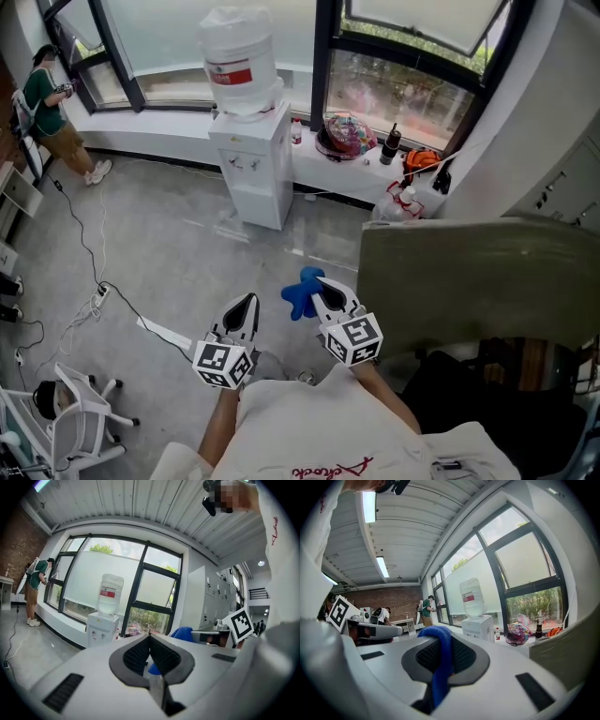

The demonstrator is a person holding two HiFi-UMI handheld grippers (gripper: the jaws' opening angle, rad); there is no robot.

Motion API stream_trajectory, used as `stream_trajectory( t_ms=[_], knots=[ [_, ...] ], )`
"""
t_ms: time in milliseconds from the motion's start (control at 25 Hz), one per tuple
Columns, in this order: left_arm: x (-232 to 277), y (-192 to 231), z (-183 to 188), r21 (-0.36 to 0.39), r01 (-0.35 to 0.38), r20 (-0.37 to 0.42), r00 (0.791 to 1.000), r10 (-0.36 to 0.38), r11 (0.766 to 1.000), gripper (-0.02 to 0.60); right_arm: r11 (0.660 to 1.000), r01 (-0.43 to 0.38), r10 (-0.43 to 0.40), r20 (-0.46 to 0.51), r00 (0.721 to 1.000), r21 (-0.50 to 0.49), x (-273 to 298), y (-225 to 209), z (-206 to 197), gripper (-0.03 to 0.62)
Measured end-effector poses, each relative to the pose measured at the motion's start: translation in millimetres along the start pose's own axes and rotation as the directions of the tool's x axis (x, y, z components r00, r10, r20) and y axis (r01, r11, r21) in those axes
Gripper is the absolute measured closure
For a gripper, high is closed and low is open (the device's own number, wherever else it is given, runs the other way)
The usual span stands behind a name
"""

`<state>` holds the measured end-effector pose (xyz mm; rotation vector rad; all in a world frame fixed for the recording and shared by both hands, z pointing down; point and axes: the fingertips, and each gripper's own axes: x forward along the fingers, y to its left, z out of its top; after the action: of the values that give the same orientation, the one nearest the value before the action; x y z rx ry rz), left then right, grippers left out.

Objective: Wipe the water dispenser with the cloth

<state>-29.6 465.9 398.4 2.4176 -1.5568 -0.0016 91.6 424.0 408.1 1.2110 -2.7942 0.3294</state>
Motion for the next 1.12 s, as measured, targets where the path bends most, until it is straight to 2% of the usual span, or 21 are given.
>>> stream_trajectory(
  t_ms=[360,600,880,1120],
  knots=[
    [59.5,55.2,-1.7,0.002,0.022,0.0,1.0,-0.022,1.0,0.569,1.0,0.026,-0.026,-0.027,0.999,-0.012,58.6,-35.3,-7.2,0.563],
    [137.1,128.3,5.7,-0.014,0.062,-0.002,0.998,-0.063,0.998,0.57,0.998,0.061,-0.061,-0.052,0.997,-0.009,148.2,-73.0,-10.4,0.563],
    [224.6,231.4,53.6,-0.033,0.085,-0.009,0.996,-0.085,0.996,0.569,0.997,0.074,-0.074,-0.066,0.995,-0.003,278.7,-106.3,24.5,0.563],
    [286.6,291.0,89.1,-0.039,0.116,-0.03,0.993,-0.117,0.992,0.57,0.995,0.097,-0.097,-0.062,0.993,0.002,365.9,-134.8,60.3,0.563]
  ],
)
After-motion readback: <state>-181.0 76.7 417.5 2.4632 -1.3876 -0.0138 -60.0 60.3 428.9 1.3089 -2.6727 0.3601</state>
